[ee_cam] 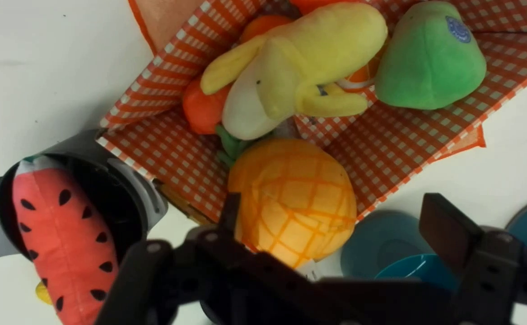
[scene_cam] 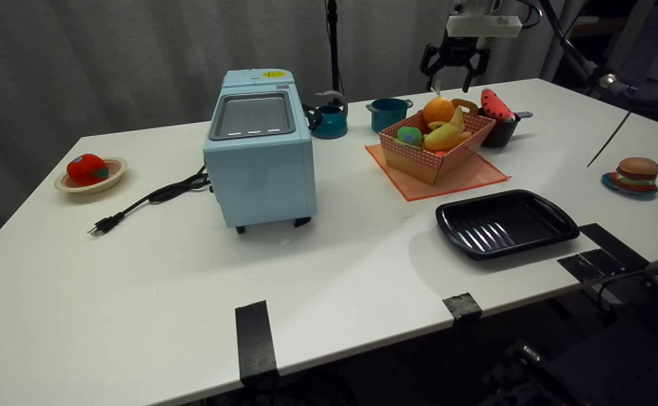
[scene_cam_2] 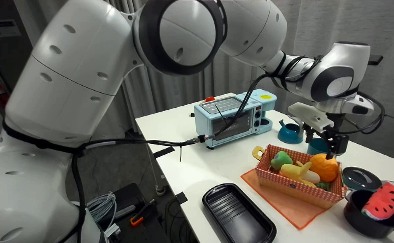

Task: Put the banana plushy on the black tray

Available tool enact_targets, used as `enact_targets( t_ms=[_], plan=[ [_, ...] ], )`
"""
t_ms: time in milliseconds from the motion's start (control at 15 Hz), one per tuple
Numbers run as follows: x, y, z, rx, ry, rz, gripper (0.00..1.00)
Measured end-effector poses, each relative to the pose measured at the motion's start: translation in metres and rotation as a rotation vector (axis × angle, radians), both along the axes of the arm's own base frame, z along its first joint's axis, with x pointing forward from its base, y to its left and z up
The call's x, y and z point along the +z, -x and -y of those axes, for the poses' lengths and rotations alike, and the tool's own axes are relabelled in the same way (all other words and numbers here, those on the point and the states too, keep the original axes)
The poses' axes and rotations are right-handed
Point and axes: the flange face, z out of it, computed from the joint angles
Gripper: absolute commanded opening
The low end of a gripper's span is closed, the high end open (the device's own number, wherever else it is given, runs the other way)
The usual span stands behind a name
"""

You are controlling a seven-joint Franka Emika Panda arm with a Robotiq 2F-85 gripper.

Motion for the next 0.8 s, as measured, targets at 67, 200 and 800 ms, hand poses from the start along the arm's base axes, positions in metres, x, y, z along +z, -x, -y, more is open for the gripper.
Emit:
enact_targets(
  t_ms=[67,200,800],
  plan=[
    [-0.005,-0.002,-0.001,0.001,0.003,0.006,1.00],
    [-0.011,-0.005,-0.001,0.003,0.009,0.018,1.00],
    [-0.018,-0.011,-0.002,0.023,0.045,0.036,1.00]
  ],
)
